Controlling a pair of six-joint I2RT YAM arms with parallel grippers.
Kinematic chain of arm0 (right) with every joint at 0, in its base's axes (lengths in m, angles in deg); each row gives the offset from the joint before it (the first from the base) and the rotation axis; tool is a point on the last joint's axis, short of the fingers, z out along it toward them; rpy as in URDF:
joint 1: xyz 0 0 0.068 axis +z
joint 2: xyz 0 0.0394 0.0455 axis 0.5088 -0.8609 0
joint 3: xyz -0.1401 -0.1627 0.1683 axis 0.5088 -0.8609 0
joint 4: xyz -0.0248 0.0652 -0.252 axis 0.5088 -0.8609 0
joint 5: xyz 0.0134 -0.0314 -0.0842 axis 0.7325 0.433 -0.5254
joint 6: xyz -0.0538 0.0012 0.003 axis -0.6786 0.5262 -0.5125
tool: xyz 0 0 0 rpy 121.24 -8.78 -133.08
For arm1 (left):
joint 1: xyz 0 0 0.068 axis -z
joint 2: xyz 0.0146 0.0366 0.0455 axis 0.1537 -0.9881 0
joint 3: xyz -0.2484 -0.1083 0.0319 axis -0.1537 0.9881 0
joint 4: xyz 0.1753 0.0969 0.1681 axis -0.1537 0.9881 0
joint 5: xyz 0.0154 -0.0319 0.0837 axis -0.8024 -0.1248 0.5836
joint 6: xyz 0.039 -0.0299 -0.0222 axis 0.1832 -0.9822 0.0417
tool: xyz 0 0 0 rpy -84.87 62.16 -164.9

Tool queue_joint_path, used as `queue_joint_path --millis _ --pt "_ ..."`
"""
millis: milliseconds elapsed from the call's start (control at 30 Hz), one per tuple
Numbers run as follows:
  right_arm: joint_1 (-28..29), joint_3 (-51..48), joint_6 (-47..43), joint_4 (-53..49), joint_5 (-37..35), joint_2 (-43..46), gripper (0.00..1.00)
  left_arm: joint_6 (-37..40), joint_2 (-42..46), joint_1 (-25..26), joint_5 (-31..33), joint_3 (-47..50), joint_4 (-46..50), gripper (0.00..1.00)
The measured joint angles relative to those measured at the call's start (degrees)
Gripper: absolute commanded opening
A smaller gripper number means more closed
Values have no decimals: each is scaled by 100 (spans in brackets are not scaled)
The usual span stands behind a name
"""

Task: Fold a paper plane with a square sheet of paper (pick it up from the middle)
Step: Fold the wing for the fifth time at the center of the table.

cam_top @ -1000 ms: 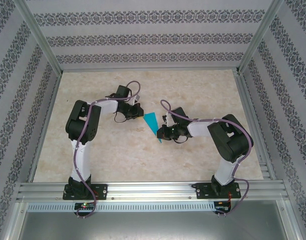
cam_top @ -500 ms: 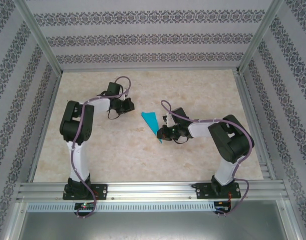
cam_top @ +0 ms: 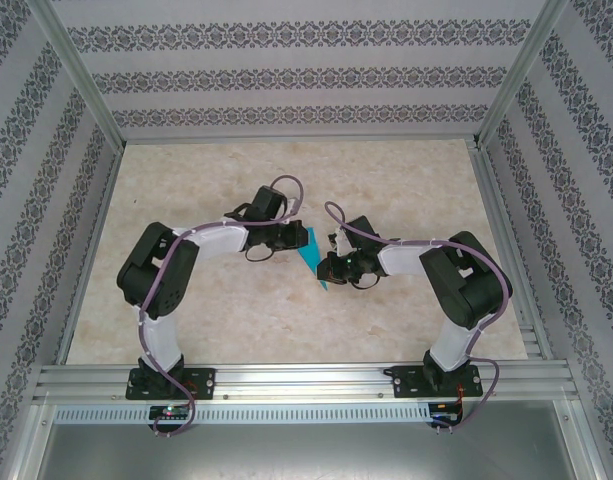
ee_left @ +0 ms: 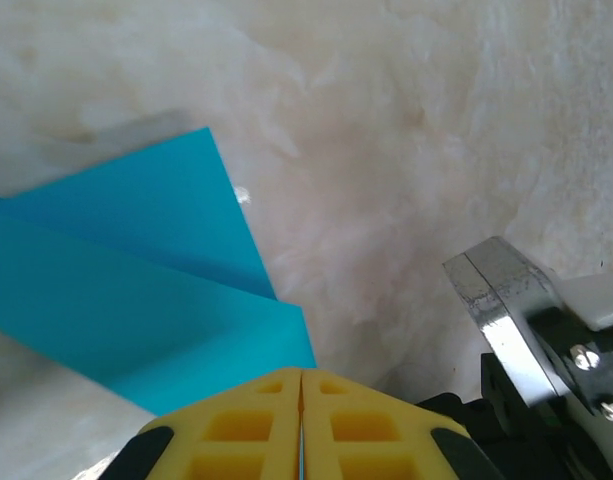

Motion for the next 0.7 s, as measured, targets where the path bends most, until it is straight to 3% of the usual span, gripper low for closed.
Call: queue_joint_path --millis 267,700 --pt "0 -11 -2 4 0 -2 10 -282 -643 173 -122 0 -422 9" --pt "-37 -190 -13 269 70 35 10 -260 -654 168 52 94 -649 9"
